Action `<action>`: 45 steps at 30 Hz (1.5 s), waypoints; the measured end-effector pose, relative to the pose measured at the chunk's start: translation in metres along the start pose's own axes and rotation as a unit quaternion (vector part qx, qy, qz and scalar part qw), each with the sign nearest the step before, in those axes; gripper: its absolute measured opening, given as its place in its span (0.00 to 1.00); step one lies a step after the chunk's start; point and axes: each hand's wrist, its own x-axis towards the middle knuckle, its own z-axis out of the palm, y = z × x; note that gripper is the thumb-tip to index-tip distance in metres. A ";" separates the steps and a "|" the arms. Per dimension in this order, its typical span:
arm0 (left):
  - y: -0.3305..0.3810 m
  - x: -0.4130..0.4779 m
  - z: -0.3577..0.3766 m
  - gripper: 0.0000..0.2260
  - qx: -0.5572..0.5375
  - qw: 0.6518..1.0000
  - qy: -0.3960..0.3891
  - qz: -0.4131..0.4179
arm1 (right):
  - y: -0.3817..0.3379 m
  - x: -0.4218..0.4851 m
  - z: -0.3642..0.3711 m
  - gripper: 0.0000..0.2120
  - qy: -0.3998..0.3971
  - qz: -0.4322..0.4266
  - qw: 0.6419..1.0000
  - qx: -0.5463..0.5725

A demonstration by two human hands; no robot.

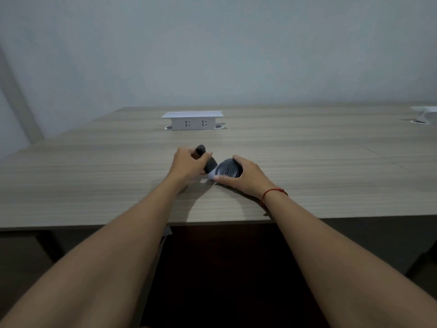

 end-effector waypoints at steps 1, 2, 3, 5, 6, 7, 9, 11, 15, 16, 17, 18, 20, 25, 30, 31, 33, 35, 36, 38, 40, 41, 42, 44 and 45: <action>0.000 0.000 -0.006 0.14 -0.015 1.000 -0.016 -0.014 | -0.001 -0.001 0.000 0.36 0.008 -0.001 1.000 0.003; 0.000 0.000 -0.011 0.14 -0.017 0.999 -0.022 -0.021 | -0.003 -0.002 0.000 0.34 0.015 -0.004 1.000 0.001; -0.001 0.002 -0.013 0.14 -0.013 1.000 -0.016 -0.022 | -0.003 -0.002 0.000 0.34 0.019 -0.006 1.000 -0.002; -0.002 0.003 -0.012 0.14 0.020 0.999 0.027 -0.008 | -0.005 -0.003 0.002 0.35 0.019 -0.004 1.000 -0.004; -0.001 0.001 -0.009 0.14 0.041 0.998 0.050 0.003 | -0.006 -0.004 0.002 0.35 0.018 -0.005 1.000 -0.008; -0.001 -0.001 -0.004 0.14 0.056 0.997 0.059 0.013 | -0.006 -0.004 0.002 0.36 0.018 -0.006 1.000 -0.012; 0.001 -0.004 0.002 0.14 0.064 0.997 0.030 0.022 | -0.004 -0.004 0.002 0.36 0.020 -0.005 1.000 -0.014; 0.006 -0.005 0.000 0.13 0.080 0.996 -0.018 0.030 | -0.002 -0.002 0.002 0.37 0.024 0.003 1.000 -0.016; 0.007 0.004 -0.013 0.14 0.156 0.985 -0.003 0.077 | 0.000 0.005 0.006 0.36 0.026 0.011 0.999 -0.038; 0.005 0.005 -0.014 0.14 0.169 0.982 0.015 0.083 | 0.000 0.007 0.006 0.35 0.031 0.015 0.999 -0.032; 0.002 0.005 -0.014 0.14 0.172 0.981 0.033 0.088 | 0.000 0.011 0.005 0.31 0.039 0.019 0.999 -0.015; -0.001 0.005 -0.014 0.14 0.164 0.982 0.048 0.084 | -0.001 0.014 0.003 0.27 0.042 0.014 0.999 0.008; -0.007 0.005 -0.015 0.12 0.136 0.986 0.068 0.069 | -0.001 0.022 -0.006 0.23 0.018 -0.010 1.000 0.021; -0.012 0.005 -0.019 0.12 0.116 0.986 0.087 0.079 | -0.016 0.044 -0.025 0.27 -0.146 -0.022 0.985 -0.090; -0.013 0.003 -0.024 0.07 0.107 0.987 0.032 0.113 | -0.031 0.053 -0.048 0.27 -0.247 -0.012 0.939 -0.239; -0.013 0.002 -0.025 0.07 0.107 0.987 0.014 0.116 | -0.033 0.055 -0.053 0.29 -0.264 -0.004 0.927 -0.266; -0.013 0.001 -0.028 0.09 0.113 0.987 -0.020 0.112 | -0.038 0.060 -0.060 0.33 -0.295 0.014 0.904 -0.308; -0.014 -0.001 -0.030 0.09 0.130 0.984 -0.047 0.114 | -0.042 0.065 -0.062 0.36 -0.312 0.017 0.887 -0.340; -0.014 -0.001 -0.030 0.10 0.148 0.980 -0.056 0.118 | -0.044 0.066 -0.061 0.37 -0.318 0.015 0.881 -0.350; -0.016 0.000 -0.031 0.12 0.184 0.973 -0.073 0.118 | -0.045 0.068 -0.061 0.40 -0.331 0.024 0.877 -0.347; -0.018 -0.001 -0.032 0.15 0.205 0.967 -0.099 0.117 | -0.046 0.065 -0.062 0.40 -0.333 0.024 0.879 -0.340; -0.020 -0.002 -0.031 0.17 0.211 0.964 -0.110 0.120 | -0.047 0.063 -0.063 0.40 -0.329 0.023 0.881 -0.340; -0.020 -0.004 -0.030 0.18 0.215 0.962 -0.116 0.123 | -0.047 0.061 -0.065 0.40 -0.323 0.024 0.882 -0.343; -0.022 -0.007 -0.029 0.19 0.218 0.961 -0.119 0.124 | -0.046 0.058 -0.068 0.39 -0.302 0.030 0.880 -0.367; -0.023 -0.009 -0.028 0.20 0.221 0.960 -0.119 0.122 | -0.044 0.057 -0.068 0.40 -0.282 0.033 0.880 -0.381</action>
